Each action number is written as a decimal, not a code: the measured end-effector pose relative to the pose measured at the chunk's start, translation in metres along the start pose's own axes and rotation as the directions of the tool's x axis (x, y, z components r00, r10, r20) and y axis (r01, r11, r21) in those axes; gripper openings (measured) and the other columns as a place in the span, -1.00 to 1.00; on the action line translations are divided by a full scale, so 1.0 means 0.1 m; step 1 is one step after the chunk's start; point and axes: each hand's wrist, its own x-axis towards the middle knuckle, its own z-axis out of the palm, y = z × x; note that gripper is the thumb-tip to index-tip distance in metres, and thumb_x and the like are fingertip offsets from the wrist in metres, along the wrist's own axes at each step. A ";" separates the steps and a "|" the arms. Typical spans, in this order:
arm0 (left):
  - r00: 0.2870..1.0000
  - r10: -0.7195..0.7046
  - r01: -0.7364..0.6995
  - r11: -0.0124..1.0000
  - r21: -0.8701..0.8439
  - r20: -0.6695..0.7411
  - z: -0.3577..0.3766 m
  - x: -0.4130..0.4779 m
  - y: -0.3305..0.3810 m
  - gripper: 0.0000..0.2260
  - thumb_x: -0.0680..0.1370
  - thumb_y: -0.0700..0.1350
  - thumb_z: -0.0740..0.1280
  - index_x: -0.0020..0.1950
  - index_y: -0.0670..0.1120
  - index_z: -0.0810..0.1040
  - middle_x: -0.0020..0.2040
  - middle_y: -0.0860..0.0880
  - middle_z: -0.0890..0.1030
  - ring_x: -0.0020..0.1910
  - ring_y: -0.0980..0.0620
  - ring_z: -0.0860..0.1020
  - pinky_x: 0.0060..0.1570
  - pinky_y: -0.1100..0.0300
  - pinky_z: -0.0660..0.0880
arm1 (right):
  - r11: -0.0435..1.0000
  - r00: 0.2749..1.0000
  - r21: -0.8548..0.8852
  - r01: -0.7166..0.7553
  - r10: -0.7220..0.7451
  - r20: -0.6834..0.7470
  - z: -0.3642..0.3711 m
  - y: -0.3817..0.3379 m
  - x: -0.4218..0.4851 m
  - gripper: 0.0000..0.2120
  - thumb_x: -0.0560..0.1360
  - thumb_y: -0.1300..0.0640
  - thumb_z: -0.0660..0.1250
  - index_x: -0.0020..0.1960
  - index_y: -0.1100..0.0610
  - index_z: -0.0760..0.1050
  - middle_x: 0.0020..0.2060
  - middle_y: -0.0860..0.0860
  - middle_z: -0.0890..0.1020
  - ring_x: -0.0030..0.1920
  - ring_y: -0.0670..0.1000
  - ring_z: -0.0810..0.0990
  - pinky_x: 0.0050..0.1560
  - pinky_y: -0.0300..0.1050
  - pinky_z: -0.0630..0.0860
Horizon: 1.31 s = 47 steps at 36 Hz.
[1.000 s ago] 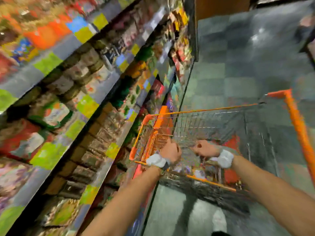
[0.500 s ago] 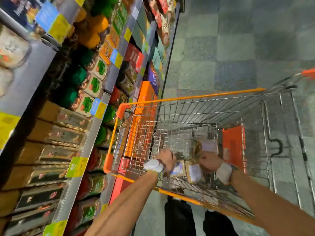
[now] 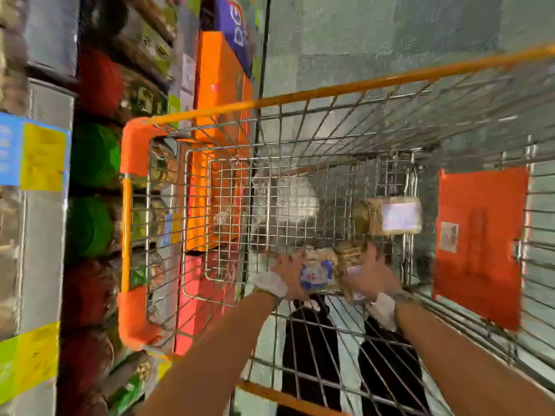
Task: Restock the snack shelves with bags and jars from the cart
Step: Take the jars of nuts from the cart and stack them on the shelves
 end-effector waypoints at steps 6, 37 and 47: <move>0.998 0.060 -0.060 0.998 -0.028 -0.032 -0.01 0.03 -0.11 0.04 0.22 0.28 0.55 0.52 0.11 0.02 0.30 -0.19 0.37 0.29 -0.27 0.44 0.27 -0.23 0.49 | 0.999 1.000 -0.044 0.019 -0.018 0.019 0.00 -0.02 0.08 0.30 0.17 -0.46 0.48 0.58 -0.08 -0.27 0.58 0.25 -0.05 0.46 0.37 0.30 0.38 0.29 0.39; 0.853 -0.522 0.042 0.120 -0.992 -0.027 -0.39 0.06 -0.71 0.39 0.19 0.42 0.54 0.60 -0.11 -0.34 0.51 -0.33 0.33 0.38 -0.46 0.40 -0.11 -0.10 0.65 | 0.927 0.923 0.140 0.347 -0.312 -0.225 -0.27 -0.77 0.30 -0.54 0.67 0.09 0.03 0.56 0.02 0.17 0.36 0.30 0.40 -0.10 0.12 0.52 -0.15 0.17 0.60; 0.858 -0.395 -0.175 0.375 -0.910 -0.328 -0.52 0.24 -0.72 -0.13 0.45 -0.31 0.51 0.59 -0.08 0.03 0.37 -0.18 0.47 0.37 -0.20 0.46 0.38 -0.11 0.41 | 0.972 0.957 -0.032 0.233 -0.235 -0.171 -0.06 -0.85 0.13 0.09 0.30 -0.50 0.37 0.56 -0.18 -0.20 0.42 0.19 0.16 0.37 0.36 0.26 0.28 0.35 0.43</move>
